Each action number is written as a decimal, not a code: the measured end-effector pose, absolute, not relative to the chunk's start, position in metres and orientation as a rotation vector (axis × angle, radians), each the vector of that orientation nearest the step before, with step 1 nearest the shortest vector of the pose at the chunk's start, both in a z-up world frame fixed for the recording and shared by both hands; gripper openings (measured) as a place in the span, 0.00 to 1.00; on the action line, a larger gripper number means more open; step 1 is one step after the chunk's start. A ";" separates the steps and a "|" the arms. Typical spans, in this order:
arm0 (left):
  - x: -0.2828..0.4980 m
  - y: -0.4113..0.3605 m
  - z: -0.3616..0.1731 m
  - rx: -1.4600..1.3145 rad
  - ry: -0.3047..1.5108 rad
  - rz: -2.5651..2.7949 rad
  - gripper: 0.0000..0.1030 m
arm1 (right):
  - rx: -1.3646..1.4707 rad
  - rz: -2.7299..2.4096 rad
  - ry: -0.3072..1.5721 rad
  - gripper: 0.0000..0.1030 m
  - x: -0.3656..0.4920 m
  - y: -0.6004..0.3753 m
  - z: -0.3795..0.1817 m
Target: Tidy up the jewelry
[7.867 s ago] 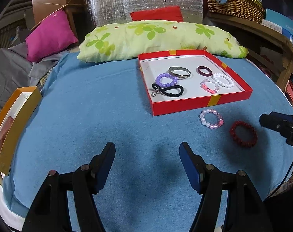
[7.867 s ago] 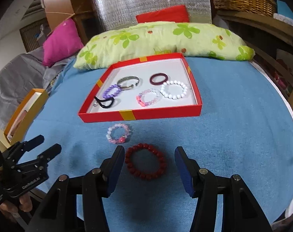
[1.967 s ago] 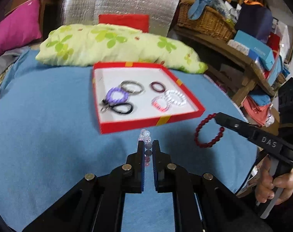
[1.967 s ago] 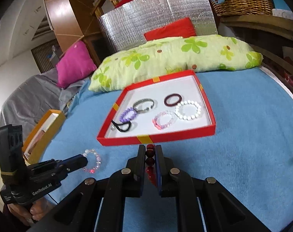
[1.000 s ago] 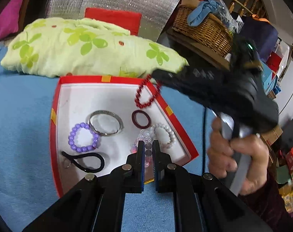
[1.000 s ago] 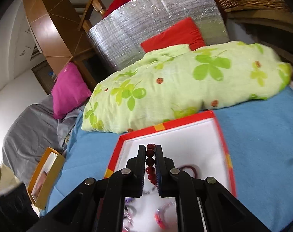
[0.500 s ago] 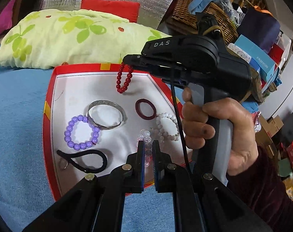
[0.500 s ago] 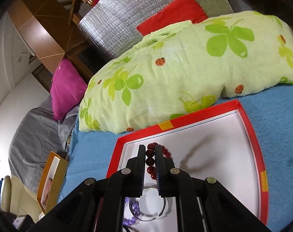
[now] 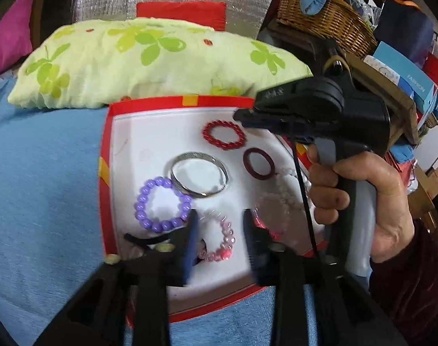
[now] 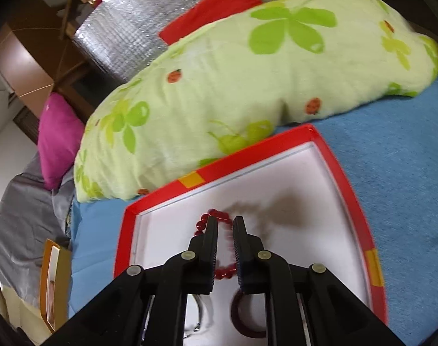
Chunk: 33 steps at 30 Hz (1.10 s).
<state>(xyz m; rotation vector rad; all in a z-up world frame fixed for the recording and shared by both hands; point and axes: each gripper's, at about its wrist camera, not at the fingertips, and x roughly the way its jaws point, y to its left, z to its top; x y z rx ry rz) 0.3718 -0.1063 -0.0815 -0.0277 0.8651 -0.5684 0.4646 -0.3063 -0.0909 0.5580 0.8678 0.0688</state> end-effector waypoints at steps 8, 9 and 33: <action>0.373 -0.090 -0.072 -0.003 0.829 -0.477 0.55 | 0.553 0.108 0.849 0.23 0.442 -0.306 -0.077; 0.372 -0.086 -0.071 0.004 0.824 -0.455 0.59 | 0.536 0.116 0.848 0.23 0.437 -0.302 -0.073; 0.287 -0.053 -0.039 0.148 0.696 -0.262 0.74 | 0.204 0.027 0.609 0.62 0.242 -0.271 -0.006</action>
